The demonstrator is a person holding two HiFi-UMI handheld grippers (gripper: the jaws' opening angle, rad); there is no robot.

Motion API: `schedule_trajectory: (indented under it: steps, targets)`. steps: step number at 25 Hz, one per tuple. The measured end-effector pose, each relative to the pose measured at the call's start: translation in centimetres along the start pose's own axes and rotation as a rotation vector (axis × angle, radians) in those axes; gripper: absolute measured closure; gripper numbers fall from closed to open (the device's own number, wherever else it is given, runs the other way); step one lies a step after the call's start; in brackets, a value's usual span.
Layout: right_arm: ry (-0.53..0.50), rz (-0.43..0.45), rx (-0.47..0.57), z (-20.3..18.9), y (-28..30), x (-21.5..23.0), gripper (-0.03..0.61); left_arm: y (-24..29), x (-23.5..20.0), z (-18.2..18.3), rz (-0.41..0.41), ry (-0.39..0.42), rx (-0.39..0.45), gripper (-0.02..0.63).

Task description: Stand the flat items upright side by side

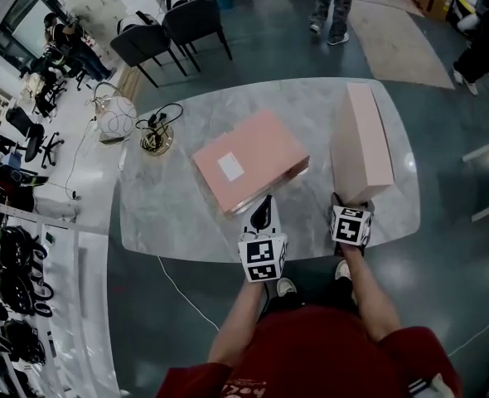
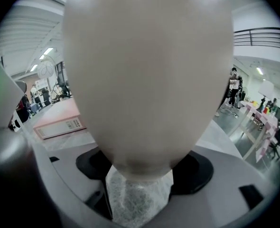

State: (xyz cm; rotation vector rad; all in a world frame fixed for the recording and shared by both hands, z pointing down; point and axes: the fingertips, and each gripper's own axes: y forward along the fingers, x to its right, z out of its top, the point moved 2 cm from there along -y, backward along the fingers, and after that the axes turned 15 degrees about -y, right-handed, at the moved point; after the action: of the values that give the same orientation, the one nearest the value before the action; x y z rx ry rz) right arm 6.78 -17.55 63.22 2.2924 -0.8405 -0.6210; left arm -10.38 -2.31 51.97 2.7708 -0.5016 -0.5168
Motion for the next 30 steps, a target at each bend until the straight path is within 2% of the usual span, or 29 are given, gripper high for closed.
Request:
schedule_trajectory:
  steps: [14,19,24,30]
  targets:
    - [0.112,0.007,0.002,-2.5,-5.2,-3.9,0.23,-3.7,-4.5,1.7,-0.024,-0.018,0.041,0.609]
    - [0.164,0.049,0.019,-2.8,-7.6,-6.8,0.23,-5.1,-6.5,2.3,-0.025,-0.015,0.051,0.609]
    - [0.192,0.133,0.071,-0.5,-9.1,-9.7,0.232,-5.5,-7.9,3.3,-0.015,-0.006,0.058,0.609]
    - [0.183,0.198,0.134,4.3,-7.7,-11.5,0.232,-4.7,-10.0,5.8,0.016,0.026,0.066,0.609]
